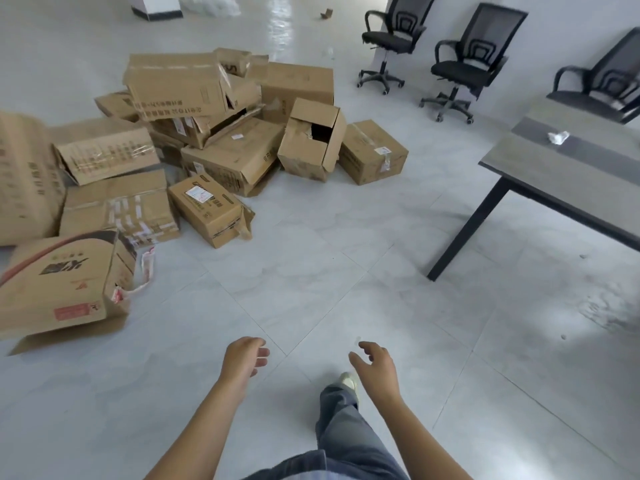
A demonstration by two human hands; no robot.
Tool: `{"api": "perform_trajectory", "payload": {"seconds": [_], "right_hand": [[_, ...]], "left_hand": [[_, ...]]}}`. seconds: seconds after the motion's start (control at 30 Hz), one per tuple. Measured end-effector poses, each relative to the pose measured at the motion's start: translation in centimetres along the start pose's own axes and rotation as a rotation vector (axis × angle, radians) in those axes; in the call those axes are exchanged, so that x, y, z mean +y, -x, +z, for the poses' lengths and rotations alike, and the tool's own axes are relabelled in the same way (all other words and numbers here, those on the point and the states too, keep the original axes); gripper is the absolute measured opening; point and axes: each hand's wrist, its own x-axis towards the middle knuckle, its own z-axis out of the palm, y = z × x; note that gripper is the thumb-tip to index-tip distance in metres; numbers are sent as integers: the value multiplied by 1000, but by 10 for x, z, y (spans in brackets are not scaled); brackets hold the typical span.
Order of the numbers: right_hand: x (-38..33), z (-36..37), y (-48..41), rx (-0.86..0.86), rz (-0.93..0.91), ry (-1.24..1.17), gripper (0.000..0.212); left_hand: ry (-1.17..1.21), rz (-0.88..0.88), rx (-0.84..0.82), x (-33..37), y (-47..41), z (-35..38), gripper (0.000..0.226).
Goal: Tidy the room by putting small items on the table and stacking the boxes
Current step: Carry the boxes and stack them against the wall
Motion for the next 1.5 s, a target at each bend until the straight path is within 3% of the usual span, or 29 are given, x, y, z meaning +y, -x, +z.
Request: {"api": "perform_trajectory", "payload": {"seconds": [0.2, 0.43, 0.6, 0.83, 0.93, 1.17, 1.4, 1.5], "right_hand": [[-60, -62, -131, 74, -98, -89, 37], [-55, -109, -219, 49, -10, -99, 38], [-54, -117, -273, -9, 89, -90, 38], [-93, -122, -367, -65, 70, -14, 40], [-116, -138, -416, -1, 118, -46, 39], [-187, -170, -516, 188, 176, -130, 38], [-196, -181, -565, 178, 299, -98, 38], [-198, -199, -611, 177, 311, -109, 35]], "left_hand": [[12, 78, 31, 90, -54, 72, 12], [-79, 78, -70, 148, -93, 166, 11], [-78, -4, -3, 170, -130, 182, 14], [13, -76, 71, 241, -220, 203, 17], [-2, -90, 15, 300, -271, 228, 17], [-26, 65, -124, 454, -358, 301, 13], [-213, -80, -302, 477, -395, 371, 13], [-265, -92, -276, 496, -421, 399, 13]]}}
